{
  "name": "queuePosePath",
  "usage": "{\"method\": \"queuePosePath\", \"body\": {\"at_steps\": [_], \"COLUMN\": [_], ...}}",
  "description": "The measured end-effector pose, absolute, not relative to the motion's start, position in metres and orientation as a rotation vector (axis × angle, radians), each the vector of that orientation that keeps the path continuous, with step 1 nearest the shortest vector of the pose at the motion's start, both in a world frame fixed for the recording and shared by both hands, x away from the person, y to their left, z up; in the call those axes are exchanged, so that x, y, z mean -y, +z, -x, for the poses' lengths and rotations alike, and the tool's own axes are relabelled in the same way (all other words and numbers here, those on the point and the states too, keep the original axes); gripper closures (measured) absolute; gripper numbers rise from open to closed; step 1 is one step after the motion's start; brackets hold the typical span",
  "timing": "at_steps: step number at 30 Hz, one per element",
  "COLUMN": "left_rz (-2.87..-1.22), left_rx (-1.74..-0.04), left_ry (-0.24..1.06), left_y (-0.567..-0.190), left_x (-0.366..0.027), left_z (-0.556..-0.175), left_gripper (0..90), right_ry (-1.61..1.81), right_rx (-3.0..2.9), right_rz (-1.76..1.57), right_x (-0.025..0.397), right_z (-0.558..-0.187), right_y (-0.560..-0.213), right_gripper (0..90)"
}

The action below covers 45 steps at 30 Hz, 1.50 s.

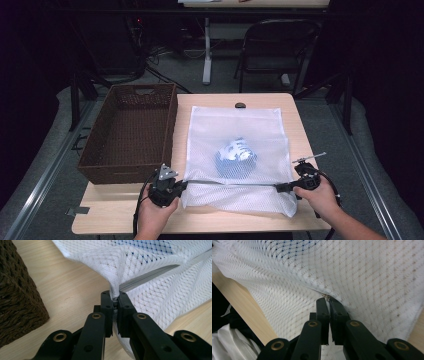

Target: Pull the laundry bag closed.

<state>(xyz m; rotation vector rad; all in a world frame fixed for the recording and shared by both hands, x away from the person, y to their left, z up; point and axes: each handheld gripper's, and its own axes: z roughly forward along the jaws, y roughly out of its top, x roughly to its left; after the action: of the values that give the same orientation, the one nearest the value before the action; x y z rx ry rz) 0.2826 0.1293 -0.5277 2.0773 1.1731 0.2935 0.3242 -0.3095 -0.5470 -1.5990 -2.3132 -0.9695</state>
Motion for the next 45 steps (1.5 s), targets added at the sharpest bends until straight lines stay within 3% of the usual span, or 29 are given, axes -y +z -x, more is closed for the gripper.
{"method": "queuePosePath", "body": {"at_steps": [25, 45], "left_rz": [-2.094, -2.106], "left_rx": [-1.182, -1.196], "left_ry": [0.31, 0.273], "left_y": [-0.529, -0.529], "left_x": [-0.128, -0.125], "left_z": [-0.284, -0.281], "left_gripper": [85.3, 84.2], "right_ry": [-0.963, -0.987], "right_rx": [2.278, 2.285], "right_rz": [1.711, 1.69], "right_x": [0.353, 0.356], "right_z": [-0.31, -0.304], "right_y": [-0.544, -0.536], "right_gripper": [86.4, 86.2]}}
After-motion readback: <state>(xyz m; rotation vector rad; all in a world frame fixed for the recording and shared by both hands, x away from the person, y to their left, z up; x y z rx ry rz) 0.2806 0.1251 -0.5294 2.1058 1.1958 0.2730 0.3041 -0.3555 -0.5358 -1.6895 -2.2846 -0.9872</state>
